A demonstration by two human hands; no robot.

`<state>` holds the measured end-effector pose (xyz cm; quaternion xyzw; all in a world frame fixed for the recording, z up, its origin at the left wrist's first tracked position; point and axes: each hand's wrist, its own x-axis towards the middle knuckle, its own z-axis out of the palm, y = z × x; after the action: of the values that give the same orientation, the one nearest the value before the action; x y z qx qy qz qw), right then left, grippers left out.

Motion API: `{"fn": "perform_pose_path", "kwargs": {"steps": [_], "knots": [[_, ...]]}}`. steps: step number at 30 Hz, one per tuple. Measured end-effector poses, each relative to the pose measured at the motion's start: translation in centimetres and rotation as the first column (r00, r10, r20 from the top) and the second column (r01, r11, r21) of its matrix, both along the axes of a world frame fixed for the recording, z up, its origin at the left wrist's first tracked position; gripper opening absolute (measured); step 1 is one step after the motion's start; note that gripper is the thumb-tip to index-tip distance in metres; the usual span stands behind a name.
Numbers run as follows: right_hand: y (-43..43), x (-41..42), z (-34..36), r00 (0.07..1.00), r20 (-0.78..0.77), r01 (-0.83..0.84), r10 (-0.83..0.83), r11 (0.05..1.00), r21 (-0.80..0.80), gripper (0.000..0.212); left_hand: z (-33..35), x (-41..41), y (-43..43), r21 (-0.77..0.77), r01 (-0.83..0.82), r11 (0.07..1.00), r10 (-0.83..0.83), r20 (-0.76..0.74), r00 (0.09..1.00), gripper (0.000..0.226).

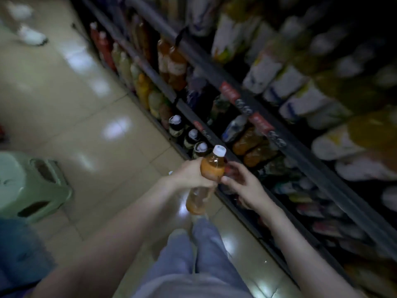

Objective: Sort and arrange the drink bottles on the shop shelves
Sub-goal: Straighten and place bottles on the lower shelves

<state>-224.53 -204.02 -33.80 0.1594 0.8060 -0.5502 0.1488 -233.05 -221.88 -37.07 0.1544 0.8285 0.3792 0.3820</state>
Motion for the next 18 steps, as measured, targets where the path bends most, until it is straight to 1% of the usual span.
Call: {"fn": "perform_pose_path", "kwargs": {"steps": [1, 2, 4, 5, 7, 9, 11, 13, 15, 18], "knots": [[0.1, 1.7, 1.6, 1.000, 0.015, -0.002, 0.002, 1.000, -0.021, 0.043, 2.0, 0.5, 0.7, 0.067, 0.048, 0.997, -0.049, 0.009, 0.999, 0.060], [0.2, 3.2, 3.2, 1.000, 0.021, 0.003, -0.002, 0.999, -0.052, 0.042, 4.2, 1.1, 1.5, 0.118, 0.101, 0.988, -0.103, 0.014, 0.995, 0.050], [0.4, 6.3, 5.7, 0.998, 0.005, 0.068, -0.068, 0.989, -0.133, 0.043, 7.7, 2.6, 3.5, 0.164, 0.203, 0.965, -0.206, 0.004, 0.978, 0.033], [0.6, 7.8, 6.6, 0.992, 0.000, 0.127, -0.129, 0.977, -0.174, 0.044, 9.1, 3.5, 4.5, 0.182, 0.245, 0.952, -0.249, 0.000, 0.968, 0.033], [1.1, 10.9, 8.1, 0.963, -0.007, 0.262, -0.271, 0.937, -0.233, 0.053, 11.5, 5.5, 6.6, 0.198, 0.322, 0.926, -0.324, -0.026, 0.946, 0.041], [1.7, 13.8, 9.3, 0.929, -0.012, 0.356, -0.371, 0.899, -0.254, 0.058, 13.4, 7.5, 8.6, 0.198, 0.363, 0.911, -0.357, -0.063, 0.932, 0.037], [2.3, 16.7, 10.6, 0.892, -0.038, 0.429, -0.450, 0.871, -0.240, 0.050, 15.2, 9.9, 10.5, 0.205, 0.415, 0.887, -0.402, -0.100, 0.910, 0.033], [3.0, 19.8, 11.7, 0.840, -0.078, 0.507, -0.536, 0.829, -0.235, 0.042, 16.8, 13.0, 12.4, 0.221, 0.480, 0.849, -0.461, -0.133, 0.877, 0.037], [4.0, 23.2, 12.8, 0.786, -0.133, 0.572, -0.603, 0.793, -0.210, 0.042, 18.3, 16.2, 14.2, 0.259, 0.520, 0.814, -0.501, -0.140, 0.854, 0.040], [5.6, 29.0, 14.9, 0.693, -0.202, 0.673, -0.692, 0.721, -0.164, 0.042, 20.4, 21.6, 16.5, 0.374, 0.503, 0.779, -0.495, -0.126, 0.860, 0.039]]}}
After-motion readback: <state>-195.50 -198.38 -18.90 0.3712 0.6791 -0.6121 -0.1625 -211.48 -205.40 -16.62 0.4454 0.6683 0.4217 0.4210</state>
